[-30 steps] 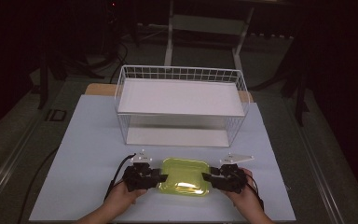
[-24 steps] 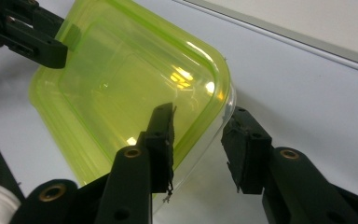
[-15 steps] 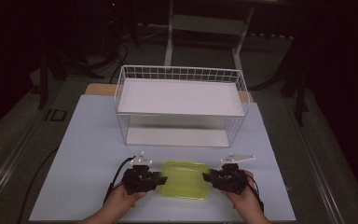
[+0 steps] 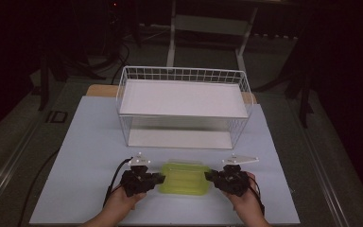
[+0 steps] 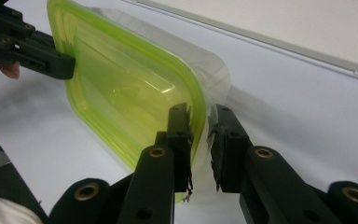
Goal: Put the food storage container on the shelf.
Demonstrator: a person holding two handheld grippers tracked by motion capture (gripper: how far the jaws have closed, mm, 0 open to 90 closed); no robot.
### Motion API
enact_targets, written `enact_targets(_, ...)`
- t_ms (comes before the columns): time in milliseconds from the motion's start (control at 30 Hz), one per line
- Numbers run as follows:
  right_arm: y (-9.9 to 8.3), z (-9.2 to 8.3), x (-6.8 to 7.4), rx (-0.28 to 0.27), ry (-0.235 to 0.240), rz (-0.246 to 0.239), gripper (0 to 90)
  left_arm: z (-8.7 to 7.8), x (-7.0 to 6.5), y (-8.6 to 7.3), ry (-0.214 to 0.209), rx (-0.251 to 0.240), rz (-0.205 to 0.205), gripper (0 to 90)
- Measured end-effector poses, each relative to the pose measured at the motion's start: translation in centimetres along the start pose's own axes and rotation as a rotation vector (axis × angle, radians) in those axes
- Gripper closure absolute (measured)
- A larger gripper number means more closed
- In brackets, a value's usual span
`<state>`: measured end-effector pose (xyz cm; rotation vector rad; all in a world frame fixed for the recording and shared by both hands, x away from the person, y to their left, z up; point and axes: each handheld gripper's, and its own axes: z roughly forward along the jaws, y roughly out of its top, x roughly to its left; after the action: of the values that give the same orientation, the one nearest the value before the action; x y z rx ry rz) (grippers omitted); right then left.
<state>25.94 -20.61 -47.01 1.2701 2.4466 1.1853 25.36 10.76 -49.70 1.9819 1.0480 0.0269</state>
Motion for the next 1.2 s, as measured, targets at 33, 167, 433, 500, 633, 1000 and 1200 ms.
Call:
enact_targets(33,0.3,0.0,0.1,-0.006,-0.004,-0.003,79.0,-0.1,0.0,0.1,0.002,-0.009,-0.004,80.6)
enact_targets(167,1.8,0.0,0.0,-0.039,-0.004,-0.016,79.0,-0.9,0.4,1.0,0.012,-0.049,-0.008,80.6)
enact_targets(433,5.7,0.0,-0.3,-0.128,-0.019,-0.050,78.8,-2.2,1.6,3.5,0.054,-0.148,0.003,80.9)
enact_targets(500,6.3,0.5,-0.5,-0.127,-0.028,-0.057,78.7,-2.1,2.1,3.9,0.059,-0.152,0.003,80.9)
enact_targets(633,6.7,1.7,-1.2,-0.123,-0.046,-0.032,78.4,-1.2,3.1,4.5,0.072,-0.149,-0.005,81.0)
enact_targets(1000,6.7,4.5,-3.5,-0.099,-0.112,0.003,77.1,2.1,5.4,5.3,0.076,-0.130,-0.021,80.9)
enact_targets(1200,7.1,5.1,-4.2,-0.105,-0.143,0.012,77.2,3.0,6.1,5.8,0.077,-0.138,-0.026,80.9)
